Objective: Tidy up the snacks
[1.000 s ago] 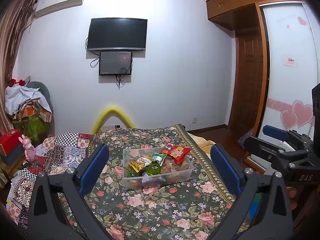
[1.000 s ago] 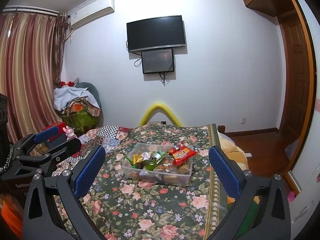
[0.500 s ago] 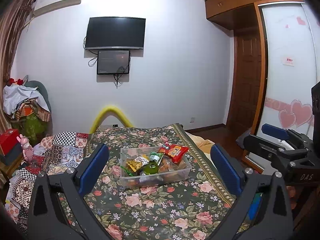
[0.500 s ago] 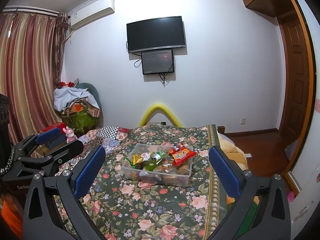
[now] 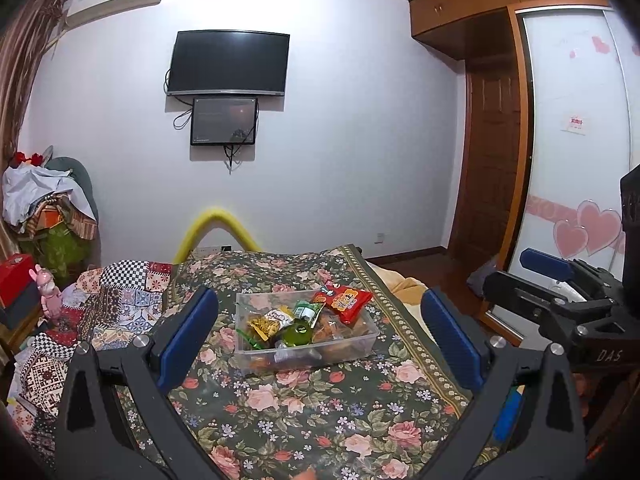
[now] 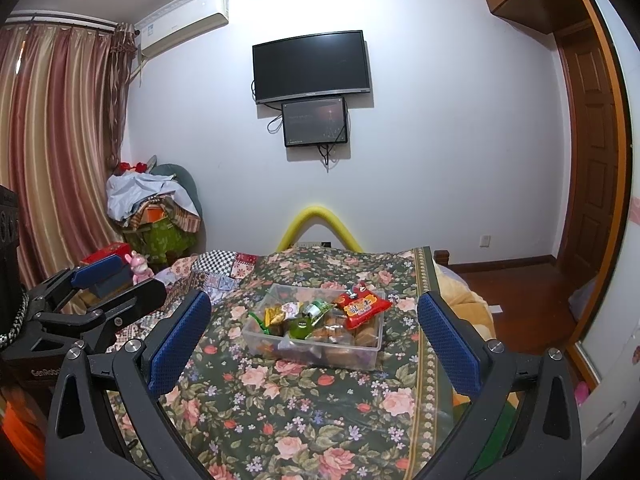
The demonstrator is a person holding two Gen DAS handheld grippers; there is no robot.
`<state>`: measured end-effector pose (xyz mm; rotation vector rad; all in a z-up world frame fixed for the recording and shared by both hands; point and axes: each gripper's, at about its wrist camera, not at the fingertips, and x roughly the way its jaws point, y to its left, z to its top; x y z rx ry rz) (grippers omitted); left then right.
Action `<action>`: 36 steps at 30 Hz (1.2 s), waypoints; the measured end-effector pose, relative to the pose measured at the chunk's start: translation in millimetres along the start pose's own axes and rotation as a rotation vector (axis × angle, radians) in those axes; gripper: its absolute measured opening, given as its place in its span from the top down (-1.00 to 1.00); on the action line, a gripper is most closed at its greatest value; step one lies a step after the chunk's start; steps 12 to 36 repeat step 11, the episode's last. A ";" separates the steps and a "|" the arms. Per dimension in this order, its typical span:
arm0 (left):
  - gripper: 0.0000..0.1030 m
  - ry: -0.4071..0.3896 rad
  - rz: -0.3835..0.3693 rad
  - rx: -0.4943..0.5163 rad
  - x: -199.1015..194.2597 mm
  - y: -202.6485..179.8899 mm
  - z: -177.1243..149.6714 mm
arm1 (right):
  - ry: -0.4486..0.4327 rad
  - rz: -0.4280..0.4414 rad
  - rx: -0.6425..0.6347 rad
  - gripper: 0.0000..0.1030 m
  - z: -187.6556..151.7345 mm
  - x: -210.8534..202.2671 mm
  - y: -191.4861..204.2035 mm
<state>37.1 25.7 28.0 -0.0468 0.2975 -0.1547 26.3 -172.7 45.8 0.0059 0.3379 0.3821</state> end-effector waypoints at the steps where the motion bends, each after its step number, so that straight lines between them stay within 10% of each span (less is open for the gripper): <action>1: -1.00 0.001 -0.001 -0.002 0.2 0.7 0.1 | 0.000 0.000 0.001 -1.00 -1.1 0.0 1.0; 36: -1.00 0.009 -0.004 -0.019 2.7 5.3 -3.5 | 0.009 -0.004 -0.002 -1.00 -2.2 1.9 3.4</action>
